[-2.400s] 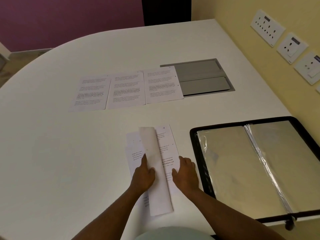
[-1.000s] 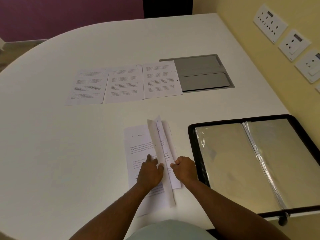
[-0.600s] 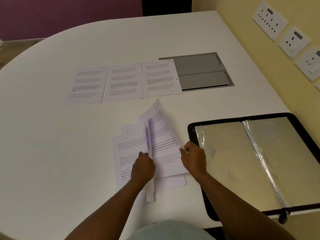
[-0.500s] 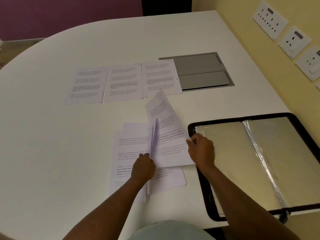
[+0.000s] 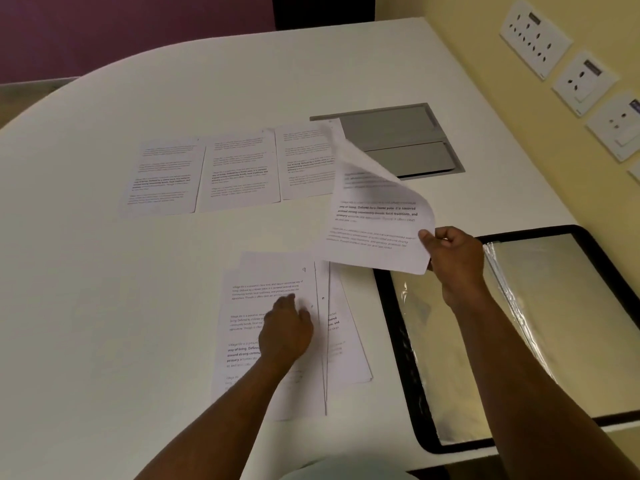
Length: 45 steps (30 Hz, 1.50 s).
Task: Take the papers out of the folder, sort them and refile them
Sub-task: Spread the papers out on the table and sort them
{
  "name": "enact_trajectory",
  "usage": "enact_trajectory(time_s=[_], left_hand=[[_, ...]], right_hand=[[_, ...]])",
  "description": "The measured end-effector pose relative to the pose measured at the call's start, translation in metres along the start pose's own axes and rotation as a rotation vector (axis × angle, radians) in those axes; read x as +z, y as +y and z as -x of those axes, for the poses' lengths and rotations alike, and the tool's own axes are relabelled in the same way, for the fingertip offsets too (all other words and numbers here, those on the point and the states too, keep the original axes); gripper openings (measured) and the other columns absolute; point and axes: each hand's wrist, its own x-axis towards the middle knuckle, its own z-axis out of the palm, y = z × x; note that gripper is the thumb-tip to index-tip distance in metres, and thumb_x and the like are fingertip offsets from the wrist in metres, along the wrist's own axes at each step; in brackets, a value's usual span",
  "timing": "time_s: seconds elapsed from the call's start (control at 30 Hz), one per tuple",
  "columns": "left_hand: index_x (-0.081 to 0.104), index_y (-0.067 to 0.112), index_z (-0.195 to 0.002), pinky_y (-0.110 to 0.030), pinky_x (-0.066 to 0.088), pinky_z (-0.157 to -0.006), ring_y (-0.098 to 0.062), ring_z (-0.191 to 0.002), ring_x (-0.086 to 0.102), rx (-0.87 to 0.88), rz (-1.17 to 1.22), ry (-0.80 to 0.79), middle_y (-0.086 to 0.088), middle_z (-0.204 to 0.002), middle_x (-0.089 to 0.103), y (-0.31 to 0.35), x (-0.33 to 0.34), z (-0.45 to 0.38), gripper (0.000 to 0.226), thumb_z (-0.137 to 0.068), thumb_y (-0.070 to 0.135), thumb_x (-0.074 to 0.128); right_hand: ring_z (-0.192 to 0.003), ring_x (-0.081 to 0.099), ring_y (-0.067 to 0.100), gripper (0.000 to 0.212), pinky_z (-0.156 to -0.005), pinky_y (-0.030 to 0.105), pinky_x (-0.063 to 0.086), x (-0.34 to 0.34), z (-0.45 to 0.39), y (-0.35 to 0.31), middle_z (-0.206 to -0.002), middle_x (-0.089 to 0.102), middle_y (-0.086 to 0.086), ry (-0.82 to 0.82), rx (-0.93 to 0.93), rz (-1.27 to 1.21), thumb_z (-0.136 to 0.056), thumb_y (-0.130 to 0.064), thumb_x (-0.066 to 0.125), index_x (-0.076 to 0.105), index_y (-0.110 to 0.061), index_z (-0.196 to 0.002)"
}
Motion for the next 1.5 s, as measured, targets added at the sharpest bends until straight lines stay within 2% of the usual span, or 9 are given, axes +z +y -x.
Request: enact_trajectory(time_s=[0.07, 0.17, 0.23, 0.53, 0.77, 0.93, 1.17, 1.37, 1.5], left_hand=[[0.044, 0.015, -0.143, -0.040, 0.037, -0.109, -0.026, -0.129, 0.048, -0.040, 0.362, 0.077, -0.006, -0.144, 0.049, 0.005, -0.014, -0.015, 0.046, -0.103, 0.037, 0.038], [0.051, 0.017, -0.135, -0.044, 0.047, -0.100, -0.025, -0.112, 0.061, -0.216, 0.941, -0.078, -0.003, -0.129, 0.060, 0.017, -0.038, -0.043, 0.044, -0.103, 0.043, 0.037], [0.055, 0.018, -0.126, -0.043, 0.052, -0.092, -0.026, -0.104, 0.065, -0.243, 1.052, -0.173, -0.002, -0.118, 0.065, 0.028, -0.052, -0.063, 0.043, -0.101, 0.048, 0.037], [0.061, 0.011, -0.121, -0.028, 0.056, -0.072, -0.021, -0.104, 0.062, -0.141, 0.747, -0.160, -0.005, -0.119, 0.065, 0.081, -0.045, -0.149, 0.028, -0.095, 0.020, 0.060], [0.065, 0.014, -0.095, -0.029, 0.054, -0.071, -0.018, -0.093, 0.059, -0.135, 0.714, -0.117, 0.001, -0.101, 0.065, 0.143, -0.029, -0.210, 0.004, -0.092, 0.013, 0.062], [0.055, 0.012, -0.068, -0.035, 0.053, -0.075, -0.018, -0.072, 0.054, -0.154, 0.681, -0.069, -0.004, -0.080, 0.060, 0.181, -0.011, -0.261, 0.021, -0.085, 0.006, 0.066], [0.061, 0.011, -0.072, -0.031, 0.053, -0.067, -0.016, -0.058, 0.055, -0.128, 0.590, -0.042, -0.005, -0.068, 0.062, 0.219, 0.017, -0.323, 0.015, -0.084, 0.010, 0.071], [0.066, 0.010, -0.082, -0.032, 0.057, -0.068, -0.023, -0.077, 0.068, -0.103, 0.439, 0.054, -0.004, -0.084, 0.071, 0.227, 0.033, -0.353, 0.009, -0.078, 0.011, 0.073], [0.057, 0.018, -0.076, -0.037, 0.059, -0.076, -0.022, -0.084, 0.067, -0.048, 0.324, 0.095, -0.003, -0.090, 0.067, 0.225, 0.039, -0.363, 0.020, -0.075, 0.013, 0.077]], right_hand=[[-0.074, 0.064, 0.016, 0.018, -0.060, 0.029, 0.052, 0.006, -0.005, 0.001, -0.087, 0.069, 0.005, -0.020, 0.048, -0.032, -0.090, -0.019, 0.069, 0.059, -0.019, -0.074], [-0.073, 0.062, 0.015, 0.014, -0.066, 0.032, 0.049, 0.015, -0.015, 0.006, -0.085, 0.069, 0.003, -0.062, 0.113, -0.059, -0.091, -0.020, 0.067, 0.060, -0.018, -0.079], [-0.075, 0.063, 0.015, 0.013, -0.069, 0.032, 0.050, 0.021, -0.024, 0.009, -0.085, 0.069, 0.001, -0.086, 0.154, -0.076, -0.091, -0.019, 0.067, 0.061, -0.018, -0.080], [-0.090, 0.066, 0.021, 0.007, -0.078, 0.038, 0.056, 0.028, -0.098, 0.008, -0.093, 0.071, 0.003, -0.200, 0.198, 0.019, -0.092, -0.022, 0.066, 0.064, -0.020, -0.085], [-0.087, 0.067, 0.020, 0.009, -0.071, 0.031, 0.056, 0.029, -0.188, 0.000, -0.099, 0.070, 0.007, -0.209, 0.191, 0.101, -0.092, -0.021, 0.065, 0.064, -0.012, -0.091], [-0.080, 0.062, 0.021, 0.021, -0.069, 0.031, 0.050, 0.035, -0.266, -0.002, -0.095, 0.071, 0.013, -0.152, 0.128, 0.188, -0.090, -0.024, 0.067, 0.068, -0.003, -0.091], [-0.073, 0.057, 0.019, 0.022, -0.066, 0.028, 0.044, 0.051, -0.354, 0.002, -0.083, 0.065, 0.007, -0.100, 0.017, 0.364, -0.090, -0.026, 0.066, 0.070, -0.005, -0.093], [-0.083, 0.066, 0.024, 0.017, -0.081, 0.038, 0.057, 0.071, -0.401, 0.009, -0.087, 0.069, 0.005, -0.099, -0.018, 0.449, -0.086, -0.031, 0.070, 0.068, -0.014, -0.088], [-0.072, 0.059, 0.019, 0.020, -0.061, 0.022, 0.045, 0.078, -0.410, 0.016, -0.078, 0.064, 0.004, -0.077, -0.073, 0.545, -0.086, -0.027, 0.068, 0.067, -0.007, -0.085]])
